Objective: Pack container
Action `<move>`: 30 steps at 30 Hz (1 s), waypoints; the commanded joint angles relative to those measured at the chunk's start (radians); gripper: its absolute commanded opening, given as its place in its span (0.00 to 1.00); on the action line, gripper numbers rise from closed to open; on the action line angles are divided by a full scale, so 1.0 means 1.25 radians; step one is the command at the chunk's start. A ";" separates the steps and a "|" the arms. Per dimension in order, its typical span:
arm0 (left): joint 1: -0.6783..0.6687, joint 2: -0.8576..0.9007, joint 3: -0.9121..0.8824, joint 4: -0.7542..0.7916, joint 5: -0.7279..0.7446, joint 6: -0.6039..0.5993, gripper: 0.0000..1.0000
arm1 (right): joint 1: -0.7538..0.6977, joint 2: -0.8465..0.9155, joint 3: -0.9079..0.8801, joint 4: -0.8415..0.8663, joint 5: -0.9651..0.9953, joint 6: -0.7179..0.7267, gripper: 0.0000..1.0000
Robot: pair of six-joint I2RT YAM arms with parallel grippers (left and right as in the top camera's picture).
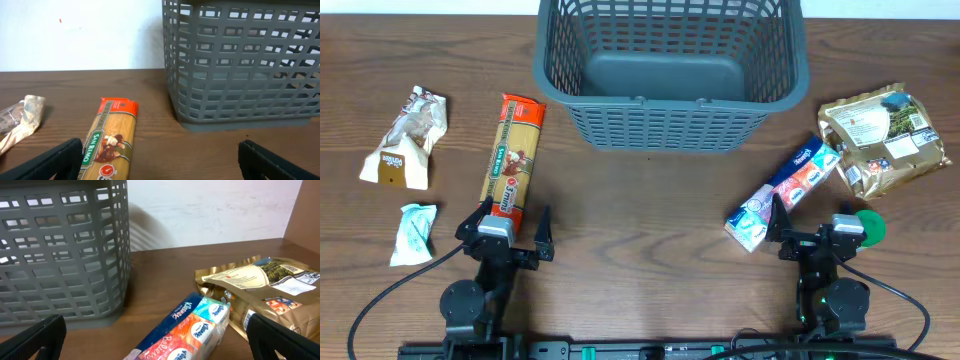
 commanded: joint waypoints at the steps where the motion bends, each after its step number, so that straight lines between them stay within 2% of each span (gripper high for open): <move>1: -0.004 -0.005 -0.013 -0.029 0.018 -0.001 0.99 | -0.007 -0.005 -0.001 -0.004 -0.001 0.009 0.99; 20: -0.004 -0.005 -0.013 -0.027 0.018 -0.001 0.99 | -0.007 -0.005 -0.001 -0.002 -0.001 0.010 0.99; 23: -0.004 -0.005 -0.013 -0.022 0.010 -0.011 0.98 | -0.007 -0.005 -0.001 -0.001 -0.013 0.087 0.99; 25: -0.004 -0.005 -0.012 -0.018 0.010 -0.056 0.98 | -0.007 -0.005 -0.001 -0.001 -0.037 0.115 0.99; 30: -0.004 0.038 0.080 -0.165 -0.005 -0.061 0.98 | -0.007 0.021 0.045 -0.028 -0.107 0.111 0.99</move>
